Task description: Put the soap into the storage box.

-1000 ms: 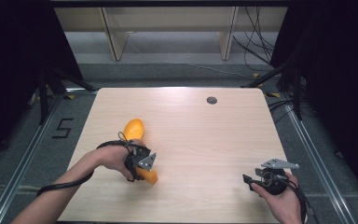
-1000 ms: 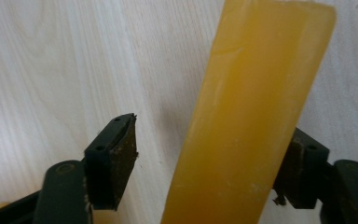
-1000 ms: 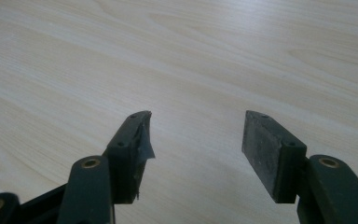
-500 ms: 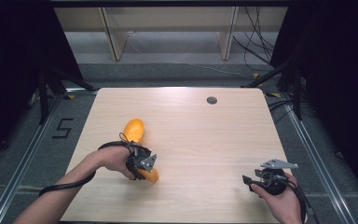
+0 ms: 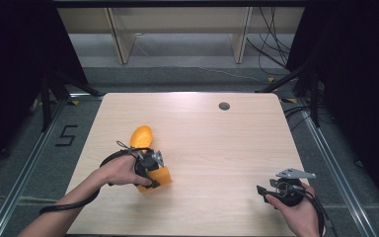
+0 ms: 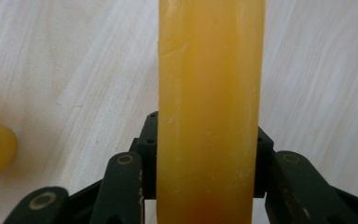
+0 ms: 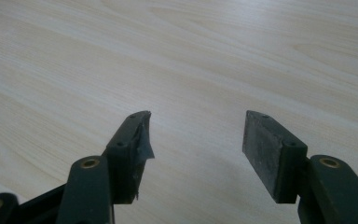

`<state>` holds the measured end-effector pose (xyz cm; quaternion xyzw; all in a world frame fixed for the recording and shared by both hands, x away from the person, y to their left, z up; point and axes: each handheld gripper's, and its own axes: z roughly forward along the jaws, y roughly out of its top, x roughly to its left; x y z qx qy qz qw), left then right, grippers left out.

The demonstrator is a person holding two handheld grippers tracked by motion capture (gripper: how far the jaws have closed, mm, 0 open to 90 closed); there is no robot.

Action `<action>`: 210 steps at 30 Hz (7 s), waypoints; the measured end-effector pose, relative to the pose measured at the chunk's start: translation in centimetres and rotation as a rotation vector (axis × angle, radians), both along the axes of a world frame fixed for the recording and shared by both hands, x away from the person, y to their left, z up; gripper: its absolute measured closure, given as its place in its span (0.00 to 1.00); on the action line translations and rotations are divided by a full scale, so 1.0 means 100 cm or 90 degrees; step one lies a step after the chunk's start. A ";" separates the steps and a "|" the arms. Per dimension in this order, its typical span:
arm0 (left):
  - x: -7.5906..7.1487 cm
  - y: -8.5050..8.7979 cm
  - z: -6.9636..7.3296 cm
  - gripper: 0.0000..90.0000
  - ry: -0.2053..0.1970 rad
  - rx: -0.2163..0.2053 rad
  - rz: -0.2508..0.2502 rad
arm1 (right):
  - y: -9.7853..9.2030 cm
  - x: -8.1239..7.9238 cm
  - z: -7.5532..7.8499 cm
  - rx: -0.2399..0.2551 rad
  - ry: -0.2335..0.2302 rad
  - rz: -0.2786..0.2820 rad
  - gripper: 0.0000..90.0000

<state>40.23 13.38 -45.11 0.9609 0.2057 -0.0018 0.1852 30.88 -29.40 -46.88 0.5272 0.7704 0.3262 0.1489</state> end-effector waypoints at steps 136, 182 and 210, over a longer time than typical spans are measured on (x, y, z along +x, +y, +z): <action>0.134 0.026 0.027 0.64 0.038 0.094 0.645 | 0.001 -0.001 0.000 0.008 0.008 0.004 0.47; 0.017 0.078 0.057 0.36 -0.185 -0.132 0.517 | -0.001 0.000 0.001 -0.008 -0.008 0.008 0.46; -0.059 0.105 -0.013 0.38 -0.206 -0.137 0.505 | -0.001 -0.001 0.004 -0.013 -0.018 0.000 0.46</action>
